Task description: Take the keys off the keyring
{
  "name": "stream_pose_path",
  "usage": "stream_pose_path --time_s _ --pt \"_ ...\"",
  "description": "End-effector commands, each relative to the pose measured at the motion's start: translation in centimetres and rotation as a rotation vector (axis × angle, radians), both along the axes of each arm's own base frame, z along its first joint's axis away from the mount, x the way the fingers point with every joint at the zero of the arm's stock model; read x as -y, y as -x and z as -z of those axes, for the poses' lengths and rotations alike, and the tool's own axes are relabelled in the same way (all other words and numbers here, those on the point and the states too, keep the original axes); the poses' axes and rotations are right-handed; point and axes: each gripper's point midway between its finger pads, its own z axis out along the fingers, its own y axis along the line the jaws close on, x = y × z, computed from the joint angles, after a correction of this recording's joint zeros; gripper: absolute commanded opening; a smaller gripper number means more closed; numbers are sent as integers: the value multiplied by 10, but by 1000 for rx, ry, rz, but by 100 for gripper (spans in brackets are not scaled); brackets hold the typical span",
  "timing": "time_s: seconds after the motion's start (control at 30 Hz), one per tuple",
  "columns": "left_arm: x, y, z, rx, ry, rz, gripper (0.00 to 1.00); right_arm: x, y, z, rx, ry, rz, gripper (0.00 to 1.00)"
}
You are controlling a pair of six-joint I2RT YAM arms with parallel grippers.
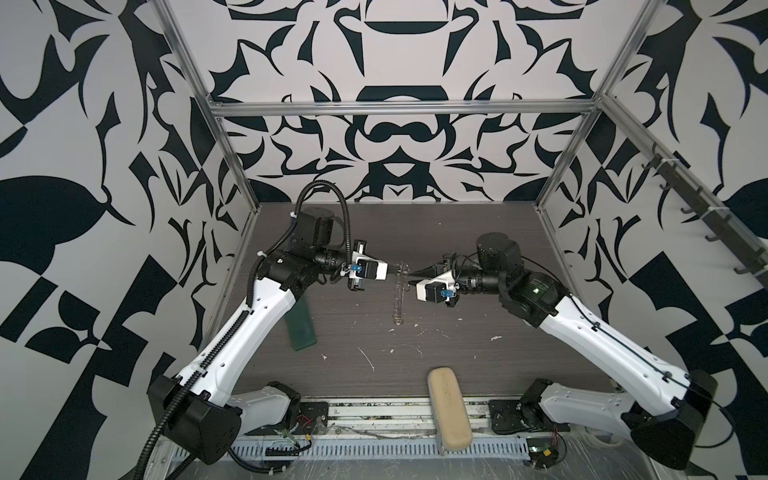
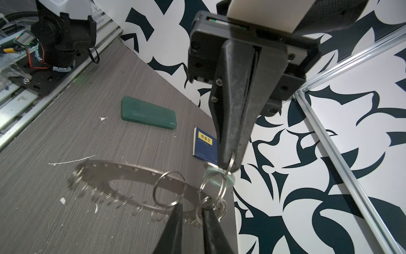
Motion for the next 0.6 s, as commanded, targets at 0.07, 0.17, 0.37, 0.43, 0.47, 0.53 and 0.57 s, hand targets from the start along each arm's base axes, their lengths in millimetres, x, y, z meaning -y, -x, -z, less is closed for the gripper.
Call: stream_pose_path --time_s 0.07,0.17,0.37,0.43,0.47,0.53,0.57 --pt "-1 2 -21 54 39 14 0 7 2 -29 21 -51 36 25" --pt "-1 0 -21 58 38 10 0 13 0 -36 2 -54 62 26" --pt "-1 -2 -20 61 38 7 0 28 -4 -52 -19 -74 117 26" --pt "-1 -2 -21 64 39 8 0 31 -4 -59 -33 -90 127 26" --pt "-1 -2 -21 64 39 7 0 30 -3 -62 -42 -96 125 26" --pt "-1 -3 -20 66 38 5 0 29 -2 -65 -78 -97 123 27" --pt "-1 -3 -20 65 37 4 0 29 -2 -66 -95 -90 124 27"
